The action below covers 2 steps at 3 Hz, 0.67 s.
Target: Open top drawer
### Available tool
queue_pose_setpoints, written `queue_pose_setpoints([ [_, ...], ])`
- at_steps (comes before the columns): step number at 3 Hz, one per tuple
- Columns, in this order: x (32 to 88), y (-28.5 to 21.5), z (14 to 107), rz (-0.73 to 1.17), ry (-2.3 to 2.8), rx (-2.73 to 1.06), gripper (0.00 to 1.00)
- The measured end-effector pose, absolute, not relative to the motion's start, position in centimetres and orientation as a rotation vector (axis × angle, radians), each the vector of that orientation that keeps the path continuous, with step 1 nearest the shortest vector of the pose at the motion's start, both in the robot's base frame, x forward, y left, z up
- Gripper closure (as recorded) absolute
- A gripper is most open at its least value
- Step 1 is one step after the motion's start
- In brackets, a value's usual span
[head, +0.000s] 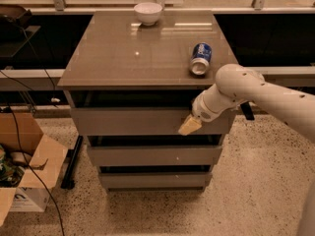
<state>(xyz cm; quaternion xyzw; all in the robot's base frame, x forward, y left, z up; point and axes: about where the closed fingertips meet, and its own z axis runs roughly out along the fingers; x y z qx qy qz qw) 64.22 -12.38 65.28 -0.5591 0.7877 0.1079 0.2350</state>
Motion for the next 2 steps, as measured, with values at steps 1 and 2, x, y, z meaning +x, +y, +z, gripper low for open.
queue_pose_setpoints([
  [1,64.34,-12.38,66.05,0.296,2.162,-1.534,0.72],
  [2,64.45,-12.38,66.29,0.296,2.162,-1.534,0.95],
])
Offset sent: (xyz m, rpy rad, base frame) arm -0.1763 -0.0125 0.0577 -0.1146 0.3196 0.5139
